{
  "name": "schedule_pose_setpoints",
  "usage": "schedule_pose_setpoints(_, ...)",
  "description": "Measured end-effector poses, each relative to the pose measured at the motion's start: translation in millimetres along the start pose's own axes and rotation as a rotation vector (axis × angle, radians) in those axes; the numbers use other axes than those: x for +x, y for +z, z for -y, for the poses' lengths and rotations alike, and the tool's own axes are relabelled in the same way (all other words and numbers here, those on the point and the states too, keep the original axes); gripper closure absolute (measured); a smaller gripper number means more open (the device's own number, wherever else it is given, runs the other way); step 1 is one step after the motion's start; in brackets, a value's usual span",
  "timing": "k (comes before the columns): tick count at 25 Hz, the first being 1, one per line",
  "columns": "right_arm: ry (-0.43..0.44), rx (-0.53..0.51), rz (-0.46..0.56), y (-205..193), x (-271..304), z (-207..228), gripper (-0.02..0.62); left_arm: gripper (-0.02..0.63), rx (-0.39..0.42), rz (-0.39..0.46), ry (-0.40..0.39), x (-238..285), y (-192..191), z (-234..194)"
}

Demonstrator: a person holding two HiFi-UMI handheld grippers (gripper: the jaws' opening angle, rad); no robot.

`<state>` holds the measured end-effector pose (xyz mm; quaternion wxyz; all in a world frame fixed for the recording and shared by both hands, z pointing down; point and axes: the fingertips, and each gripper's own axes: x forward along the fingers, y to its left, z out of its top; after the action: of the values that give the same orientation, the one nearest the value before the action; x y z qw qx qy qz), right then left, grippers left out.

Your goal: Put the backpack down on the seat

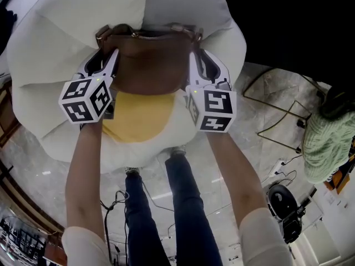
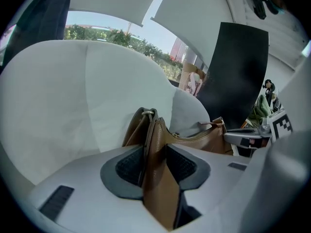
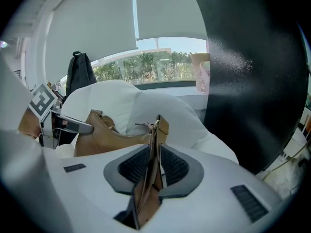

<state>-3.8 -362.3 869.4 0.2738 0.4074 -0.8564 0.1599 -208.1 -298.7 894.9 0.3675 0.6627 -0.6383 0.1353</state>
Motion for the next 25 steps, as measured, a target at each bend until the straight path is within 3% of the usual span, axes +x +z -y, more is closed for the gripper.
schedule_pose_setpoints(6, -0.009, 0.051, -0.01, 0.6, -3.7, 4.6, 0.463, 0.416, -0.025, -0.02, 0.011, -4.7, -7.1, -3.8)
schedule_pose_setpoints(14, -0.016, 0.057, -0.018, -2.2, -14.9, 3.0, 0.463, 0.382, -0.036, -0.04, 0.035, -16.0, -18.0, -12.2)
schedule_pose_setpoints(25, 0.005, 0.052, -0.023, -2.1, -32.6, -15.9, 0.463, 0.383, -0.023, -0.051, 0.044, -40.7, -28.3, -7.6)
